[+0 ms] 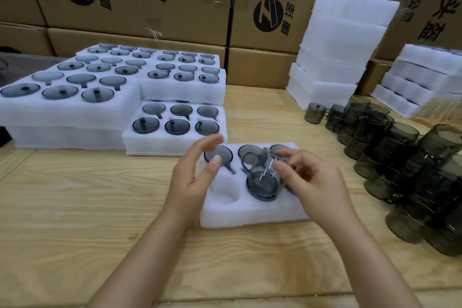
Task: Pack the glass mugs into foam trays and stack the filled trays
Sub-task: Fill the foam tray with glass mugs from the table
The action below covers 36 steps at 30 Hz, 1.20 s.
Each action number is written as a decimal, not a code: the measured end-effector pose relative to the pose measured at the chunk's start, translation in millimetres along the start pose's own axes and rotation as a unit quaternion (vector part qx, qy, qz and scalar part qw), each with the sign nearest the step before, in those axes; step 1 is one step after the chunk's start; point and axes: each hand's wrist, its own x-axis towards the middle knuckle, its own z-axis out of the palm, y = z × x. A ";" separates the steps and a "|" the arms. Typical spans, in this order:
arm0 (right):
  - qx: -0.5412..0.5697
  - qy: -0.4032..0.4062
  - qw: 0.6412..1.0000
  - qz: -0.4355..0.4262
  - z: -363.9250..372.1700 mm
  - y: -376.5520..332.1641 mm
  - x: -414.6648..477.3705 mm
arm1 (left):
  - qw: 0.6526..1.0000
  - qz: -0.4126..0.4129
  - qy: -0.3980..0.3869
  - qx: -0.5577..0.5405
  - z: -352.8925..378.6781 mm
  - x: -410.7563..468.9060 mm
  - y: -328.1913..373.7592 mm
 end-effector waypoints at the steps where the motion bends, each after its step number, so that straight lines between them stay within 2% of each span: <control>1: -0.001 0.002 1.000 -0.004 8.5 -1.6 -2.1 | 1.000 0.006 -0.024 0.004 1.1 -0.9 1.4; 3: -0.011 0.021 1.000 -0.018 24.4 -6.4 -5.7 | 0.999 -0.007 -0.045 0.003 1.7 -0.9 2.2; 7: -0.011 0.038 0.998 -0.039 45.5 -15.5 -7.3 | 0.996 -0.058 -0.040 -0.059 -4.8 5.4 -0.9; 13: 0.012 -0.002 1.000 -0.016 67.5 -22.1 -5.5 | 0.989 -0.100 -0.045 -0.101 -11.3 11.9 -8.1; 20: -0.074 -0.054 0.995 -0.025 83.9 -15.9 -8.8 | 0.978 -0.171 -0.043 -0.110 -13.3 12.3 -18.4; 25: -0.179 -0.105 0.973 -0.104 83.9 -18.1 -0.7 | 0.979 -0.176 -0.017 -0.103 -14.2 14.9 -15.7; 32: -0.245 -0.185 0.943 -0.126 85.9 -16.1 8.0 | 0.976 -0.189 -0.005 -0.108 -15.4 16.4 -10.0; 36: -0.307 -0.187 0.918 -0.165 88.4 -13.3 3.3 | 0.977 -0.184 -0.005 -0.111 -14.6 16.3 -9.0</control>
